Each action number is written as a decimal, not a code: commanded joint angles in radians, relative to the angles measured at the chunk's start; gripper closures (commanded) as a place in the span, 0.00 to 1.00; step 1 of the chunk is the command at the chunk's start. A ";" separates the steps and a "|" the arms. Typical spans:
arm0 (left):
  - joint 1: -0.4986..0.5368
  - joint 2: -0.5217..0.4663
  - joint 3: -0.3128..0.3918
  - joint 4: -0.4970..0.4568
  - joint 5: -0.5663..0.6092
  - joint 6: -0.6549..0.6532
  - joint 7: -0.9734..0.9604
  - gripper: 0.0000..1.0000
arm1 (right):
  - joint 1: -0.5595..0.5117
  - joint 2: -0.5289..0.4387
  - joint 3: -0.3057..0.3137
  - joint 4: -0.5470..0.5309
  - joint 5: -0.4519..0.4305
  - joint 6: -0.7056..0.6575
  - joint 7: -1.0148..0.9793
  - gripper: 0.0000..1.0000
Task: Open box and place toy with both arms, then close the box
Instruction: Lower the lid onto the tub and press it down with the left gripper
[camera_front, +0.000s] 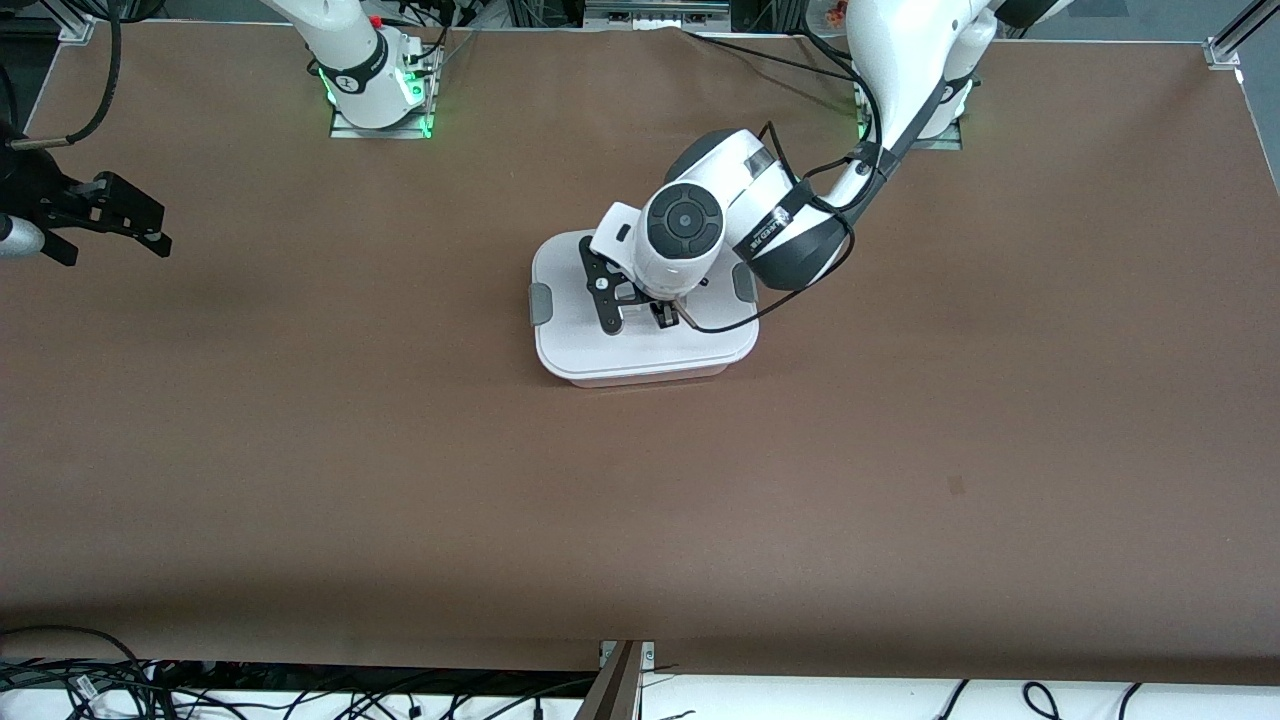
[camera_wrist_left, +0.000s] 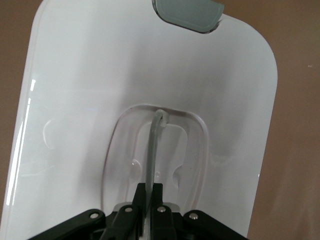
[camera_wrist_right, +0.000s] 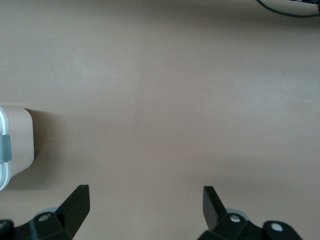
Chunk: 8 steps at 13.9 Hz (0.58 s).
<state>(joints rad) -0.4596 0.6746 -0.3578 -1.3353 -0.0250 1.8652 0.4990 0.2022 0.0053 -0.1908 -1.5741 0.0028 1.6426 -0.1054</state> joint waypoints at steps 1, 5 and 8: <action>-0.005 -0.016 0.010 -0.035 0.030 0.012 0.001 0.01 | -0.004 0.005 0.005 0.020 -0.003 -0.017 -0.002 0.00; -0.007 -0.076 0.007 -0.033 0.036 0.003 -0.011 0.00 | -0.004 0.005 0.005 0.020 -0.004 -0.017 -0.002 0.00; 0.016 -0.168 0.010 -0.033 0.034 -0.088 -0.122 0.00 | -0.004 0.005 0.005 0.020 -0.004 -0.017 -0.002 0.00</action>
<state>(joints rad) -0.4578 0.5999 -0.3547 -1.3375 -0.0213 1.8439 0.4637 0.2022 0.0056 -0.1907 -1.5741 0.0028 1.6426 -0.1054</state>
